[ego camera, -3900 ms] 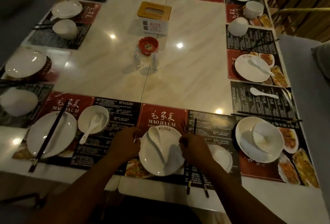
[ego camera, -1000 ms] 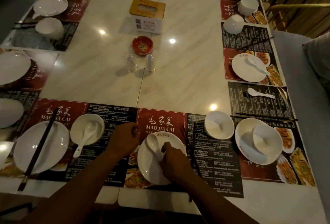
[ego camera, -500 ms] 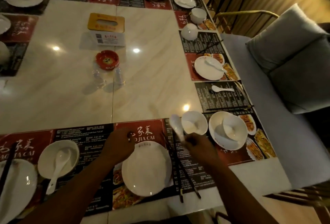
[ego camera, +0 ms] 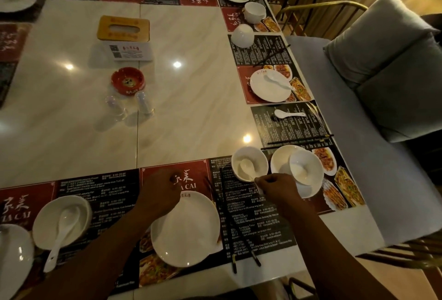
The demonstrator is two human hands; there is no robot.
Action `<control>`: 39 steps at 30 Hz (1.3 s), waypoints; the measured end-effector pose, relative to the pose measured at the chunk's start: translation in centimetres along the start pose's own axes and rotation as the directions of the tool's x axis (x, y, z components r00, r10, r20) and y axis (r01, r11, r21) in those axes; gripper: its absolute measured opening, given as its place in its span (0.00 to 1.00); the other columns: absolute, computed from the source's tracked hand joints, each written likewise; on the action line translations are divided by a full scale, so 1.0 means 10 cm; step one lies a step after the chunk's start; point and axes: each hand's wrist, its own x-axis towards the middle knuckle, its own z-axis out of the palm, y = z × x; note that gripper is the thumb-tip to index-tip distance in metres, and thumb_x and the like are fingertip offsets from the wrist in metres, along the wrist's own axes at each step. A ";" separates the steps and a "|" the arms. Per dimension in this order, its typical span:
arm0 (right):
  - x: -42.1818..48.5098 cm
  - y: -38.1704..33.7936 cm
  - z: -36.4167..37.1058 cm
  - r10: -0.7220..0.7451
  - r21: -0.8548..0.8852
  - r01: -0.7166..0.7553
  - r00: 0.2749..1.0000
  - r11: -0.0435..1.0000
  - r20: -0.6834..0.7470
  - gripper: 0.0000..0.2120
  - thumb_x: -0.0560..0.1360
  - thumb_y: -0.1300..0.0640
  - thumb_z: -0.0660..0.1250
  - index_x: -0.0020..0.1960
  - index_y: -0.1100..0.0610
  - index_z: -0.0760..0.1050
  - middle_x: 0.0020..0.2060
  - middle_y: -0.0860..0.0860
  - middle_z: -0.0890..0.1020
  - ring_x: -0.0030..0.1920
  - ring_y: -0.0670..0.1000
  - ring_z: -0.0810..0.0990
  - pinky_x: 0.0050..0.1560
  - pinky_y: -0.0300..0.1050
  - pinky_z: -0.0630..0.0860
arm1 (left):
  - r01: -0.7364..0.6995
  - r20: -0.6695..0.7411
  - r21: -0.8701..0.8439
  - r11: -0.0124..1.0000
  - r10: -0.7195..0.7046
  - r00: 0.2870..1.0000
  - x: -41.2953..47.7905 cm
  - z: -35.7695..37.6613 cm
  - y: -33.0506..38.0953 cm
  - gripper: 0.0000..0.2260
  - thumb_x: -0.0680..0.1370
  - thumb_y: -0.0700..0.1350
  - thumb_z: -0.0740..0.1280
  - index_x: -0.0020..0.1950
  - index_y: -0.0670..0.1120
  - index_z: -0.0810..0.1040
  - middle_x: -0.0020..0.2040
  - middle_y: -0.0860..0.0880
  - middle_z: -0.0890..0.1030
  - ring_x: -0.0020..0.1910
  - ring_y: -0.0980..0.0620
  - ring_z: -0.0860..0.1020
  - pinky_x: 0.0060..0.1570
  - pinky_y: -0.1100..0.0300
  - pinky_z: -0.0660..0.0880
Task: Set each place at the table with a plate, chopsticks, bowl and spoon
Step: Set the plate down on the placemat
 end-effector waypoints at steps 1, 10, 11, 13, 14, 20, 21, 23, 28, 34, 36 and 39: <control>0.01 0.01 0.00 0.000 0.002 0.000 1.000 1.000 -0.002 0.06 0.72 0.53 0.76 0.42 0.55 0.84 0.37 0.52 0.86 0.41 0.54 0.84 0.39 0.48 0.83 | 0.006 -0.003 -0.001 1.000 -0.006 1.000 0.01 0.01 0.00 0.11 0.77 0.40 0.69 0.59 0.49 0.81 0.51 0.51 0.81 0.47 0.52 0.78 0.49 0.57 0.76; 0.22 0.09 0.01 0.038 0.034 -0.038 0.999 0.999 0.019 0.14 0.67 0.49 0.79 0.45 0.54 0.79 0.40 0.52 0.85 0.43 0.53 0.85 0.50 0.59 0.83 | 0.063 -0.043 0.022 0.998 -0.062 0.997 -0.02 0.15 0.00 0.14 0.78 0.42 0.69 0.63 0.46 0.80 0.56 0.48 0.81 0.51 0.52 0.79 0.53 0.57 0.76; 0.22 0.08 0.00 0.029 0.032 -0.030 0.999 0.999 0.032 0.13 0.68 0.49 0.79 0.45 0.54 0.79 0.40 0.52 0.85 0.43 0.53 0.85 0.49 0.59 0.83 | 0.066 -0.049 0.025 0.998 -0.065 0.997 -0.03 0.16 0.01 0.14 0.78 0.42 0.69 0.63 0.46 0.80 0.56 0.47 0.81 0.51 0.52 0.78 0.53 0.58 0.75; 0.20 0.05 -0.04 0.005 -0.002 -0.005 0.998 1.000 0.057 0.13 0.69 0.48 0.78 0.46 0.53 0.78 0.40 0.51 0.85 0.43 0.52 0.85 0.49 0.58 0.83 | 0.074 -0.058 0.025 0.997 -0.072 0.996 -0.05 0.17 0.01 0.14 0.78 0.42 0.69 0.63 0.46 0.80 0.55 0.47 0.81 0.51 0.51 0.79 0.54 0.56 0.76; 0.17 0.01 -0.07 -0.024 -0.055 0.028 0.998 0.998 0.062 0.12 0.71 0.47 0.76 0.46 0.52 0.78 0.41 0.50 0.84 0.43 0.51 0.84 0.50 0.57 0.83 | 0.085 -0.064 0.022 0.996 -0.084 0.994 -0.06 0.17 0.01 0.14 0.77 0.42 0.69 0.63 0.46 0.80 0.55 0.47 0.81 0.51 0.51 0.79 0.54 0.55 0.77; -0.27 -0.26 -0.12 -0.559 -0.434 0.539 0.824 0.722 0.093 0.04 0.77 0.53 0.70 0.47 0.50 0.75 0.41 0.45 0.81 0.40 0.44 0.80 0.43 0.41 0.79 | 0.108 -0.114 0.020 0.994 -0.105 0.988 -0.19 0.24 0.05 0.10 0.77 0.42 0.69 0.58 0.47 0.81 0.50 0.50 0.80 0.46 0.55 0.77 0.44 0.65 0.73; -0.36 -0.26 -0.06 -0.557 -0.440 0.580 0.807 0.685 0.197 0.03 0.78 0.52 0.69 0.48 0.50 0.76 0.40 0.44 0.81 0.39 0.42 0.80 0.42 0.39 0.79 | 0.115 -0.112 0.019 0.993 -0.112 0.987 -0.21 0.26 0.06 0.10 0.78 0.42 0.69 0.58 0.47 0.81 0.50 0.50 0.80 0.46 0.55 0.77 0.44 0.65 0.73; -0.46 -0.10 0.11 -0.445 -0.504 0.595 0.803 0.626 0.396 0.03 0.78 0.51 0.67 0.50 0.49 0.76 0.40 0.43 0.80 0.40 0.42 0.79 0.42 0.36 0.77 | 0.141 -0.109 0.012 0.990 -0.139 0.984 -0.25 0.30 0.08 0.09 0.78 0.42 0.68 0.58 0.47 0.81 0.50 0.50 0.81 0.47 0.54 0.78 0.46 0.62 0.74; -0.46 0.59 0.45 -0.257 -0.601 0.585 0.799 0.545 0.544 0.13 0.76 0.49 0.68 0.58 0.51 0.76 0.52 0.50 0.82 0.50 0.48 0.81 0.52 0.43 0.79 | 0.151 -0.097 0.007 0.989 -0.149 0.984 -0.37 0.32 0.11 0.07 0.78 0.43 0.67 0.54 0.48 0.83 0.46 0.53 0.82 0.44 0.57 0.79 0.44 0.61 0.77; -0.55 0.67 0.57 -0.396 -0.586 0.551 0.835 0.594 0.383 0.12 0.76 0.44 0.65 0.56 0.49 0.73 0.48 0.47 0.80 0.46 0.47 0.79 0.46 0.41 0.77 | 0.251 -0.154 0.047 0.967 -0.242 0.958 -0.52 0.24 -0.12 0.06 0.75 0.43 0.70 0.51 0.49 0.80 0.47 0.51 0.78 0.45 0.53 0.78 0.43 0.60 0.76; -0.59 0.57 0.66 -0.426 -0.536 0.553 0.833 0.638 0.353 0.07 0.77 0.46 0.66 0.51 0.48 0.74 0.45 0.45 0.79 0.43 0.44 0.77 0.43 0.38 0.76 | 0.321 -0.188 0.088 0.943 -0.300 0.935 -0.59 0.20 -0.21 0.04 0.74 0.44 0.71 0.47 0.50 0.79 0.47 0.50 0.76 0.44 0.52 0.77 0.42 0.58 0.76; -0.64 0.43 0.84 -0.412 -0.481 0.532 0.846 0.697 0.339 0.05 0.78 0.49 0.68 0.52 0.48 0.77 0.44 0.45 0.82 0.40 0.43 0.77 0.41 0.36 0.71 | 0.361 -0.183 0.087 0.928 -0.341 0.922 -0.71 0.15 -0.37 0.03 0.74 0.45 0.70 0.47 0.51 0.80 0.45 0.50 0.77 0.44 0.51 0.78 0.41 0.57 0.76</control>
